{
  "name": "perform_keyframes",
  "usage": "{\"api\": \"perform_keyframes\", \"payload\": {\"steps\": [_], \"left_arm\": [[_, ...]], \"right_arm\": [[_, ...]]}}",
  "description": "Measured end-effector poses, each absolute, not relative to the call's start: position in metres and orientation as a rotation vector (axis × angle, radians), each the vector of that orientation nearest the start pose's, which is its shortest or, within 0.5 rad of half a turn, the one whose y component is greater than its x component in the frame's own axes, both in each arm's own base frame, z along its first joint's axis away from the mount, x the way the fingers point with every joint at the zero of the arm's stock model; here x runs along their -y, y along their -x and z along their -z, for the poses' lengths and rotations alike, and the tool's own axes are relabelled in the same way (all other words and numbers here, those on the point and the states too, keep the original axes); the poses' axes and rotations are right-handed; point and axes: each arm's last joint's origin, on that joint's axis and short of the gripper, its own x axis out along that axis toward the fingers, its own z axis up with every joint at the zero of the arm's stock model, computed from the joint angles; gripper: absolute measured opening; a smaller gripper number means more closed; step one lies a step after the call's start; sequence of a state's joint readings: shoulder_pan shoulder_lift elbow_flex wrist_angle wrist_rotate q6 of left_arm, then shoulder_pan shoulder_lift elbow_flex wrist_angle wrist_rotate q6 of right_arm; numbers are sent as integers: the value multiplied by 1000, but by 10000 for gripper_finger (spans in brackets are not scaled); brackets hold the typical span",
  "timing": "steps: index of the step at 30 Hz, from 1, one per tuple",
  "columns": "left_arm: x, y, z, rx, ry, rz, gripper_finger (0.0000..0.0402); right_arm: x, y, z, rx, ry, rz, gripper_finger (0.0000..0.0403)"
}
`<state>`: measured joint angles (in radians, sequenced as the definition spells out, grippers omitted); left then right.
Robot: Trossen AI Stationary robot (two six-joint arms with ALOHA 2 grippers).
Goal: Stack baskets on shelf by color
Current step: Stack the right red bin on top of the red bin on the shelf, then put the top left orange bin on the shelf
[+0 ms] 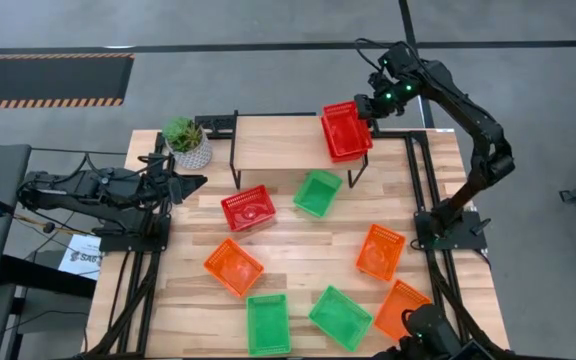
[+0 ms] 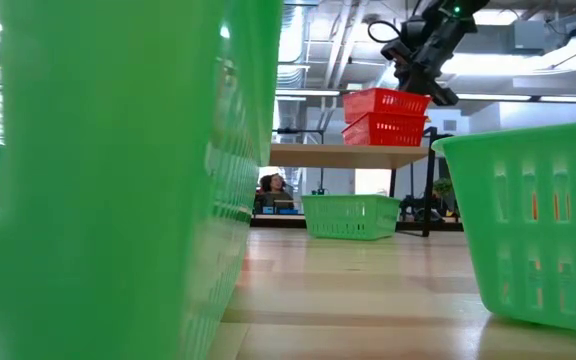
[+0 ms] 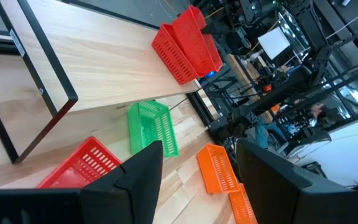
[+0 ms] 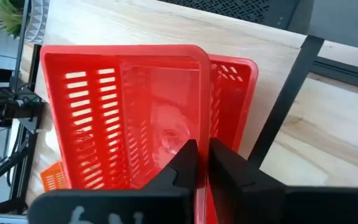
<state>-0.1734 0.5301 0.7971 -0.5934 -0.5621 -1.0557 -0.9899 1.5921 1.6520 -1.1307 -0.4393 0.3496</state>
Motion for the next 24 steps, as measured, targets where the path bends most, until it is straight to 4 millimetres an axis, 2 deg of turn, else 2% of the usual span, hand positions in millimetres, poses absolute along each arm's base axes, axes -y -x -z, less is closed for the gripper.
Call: {"api": "perform_keyframes", "payload": {"steps": [10,20,24], "left_arm": [[2,-101,-330,-74,916,-505,192],[2,-101,-330,-76,910,-504,192],[2,-101,-330,-77,911,-502,192]], "right_arm": [[253,-180,-358,-760,-1035,702,83],[255,-181,-359,-740,-1013,702,157],[254,-180,-365,-719,-1004,702,173]]}}
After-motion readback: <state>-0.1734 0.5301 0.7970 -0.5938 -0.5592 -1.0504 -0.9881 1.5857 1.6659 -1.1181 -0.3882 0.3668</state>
